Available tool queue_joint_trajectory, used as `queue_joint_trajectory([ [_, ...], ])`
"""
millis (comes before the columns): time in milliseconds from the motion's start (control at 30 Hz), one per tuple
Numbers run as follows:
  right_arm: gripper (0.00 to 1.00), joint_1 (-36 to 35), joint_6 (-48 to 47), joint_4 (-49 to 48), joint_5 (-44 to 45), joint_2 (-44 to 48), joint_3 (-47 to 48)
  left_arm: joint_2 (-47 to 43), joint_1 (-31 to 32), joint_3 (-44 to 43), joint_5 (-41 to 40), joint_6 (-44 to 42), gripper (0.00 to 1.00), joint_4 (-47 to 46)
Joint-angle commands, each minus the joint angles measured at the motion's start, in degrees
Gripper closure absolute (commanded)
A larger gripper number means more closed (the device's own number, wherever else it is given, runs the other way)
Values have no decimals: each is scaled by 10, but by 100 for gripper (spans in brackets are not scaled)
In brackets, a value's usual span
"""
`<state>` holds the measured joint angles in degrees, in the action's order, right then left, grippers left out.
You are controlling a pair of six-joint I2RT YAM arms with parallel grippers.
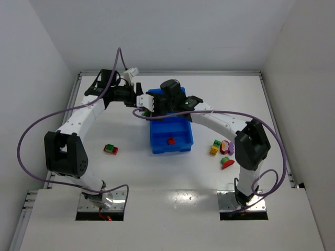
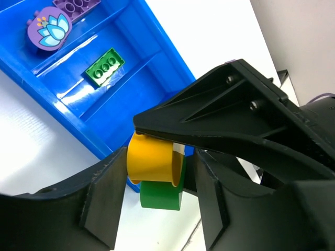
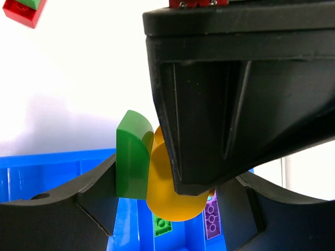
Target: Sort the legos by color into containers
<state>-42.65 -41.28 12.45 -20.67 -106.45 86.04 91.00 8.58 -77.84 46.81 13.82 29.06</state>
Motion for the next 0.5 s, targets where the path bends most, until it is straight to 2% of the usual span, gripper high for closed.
queue_joint_trajectory([
  [0, 67, -6, 8, -34, 8, 34, 3, 2, -5, -14, 7, 3, 43, -10],
  [167, 67, -6, 8, -34, 3, 34, 3, 2, -5, -14, -4, 3, 53, -10],
  [200, 67, -6, 8, -34, 3, 39, 3, 8, -5, -14, -4, -2, 60, -10],
  [267, 67, -6, 13, -34, -3, 44, 3, 8, -5, -20, -4, -2, 65, -10],
  [300, 67, -6, 13, -41, -3, 44, -4, 15, -5, -20, -4, -2, 74, -10],
  [367, 67, -11, 18, -49, -3, 44, -4, 15, -10, -26, -4, -2, 80, -10],
  [400, 59, -11, 37, -56, 4, 44, -10, 15, -10, -26, -4, -2, 84, -10],
  [467, 45, -11, 65, -68, 14, 49, -10, 15, -10, -31, -15, -2, 86, -10],
])
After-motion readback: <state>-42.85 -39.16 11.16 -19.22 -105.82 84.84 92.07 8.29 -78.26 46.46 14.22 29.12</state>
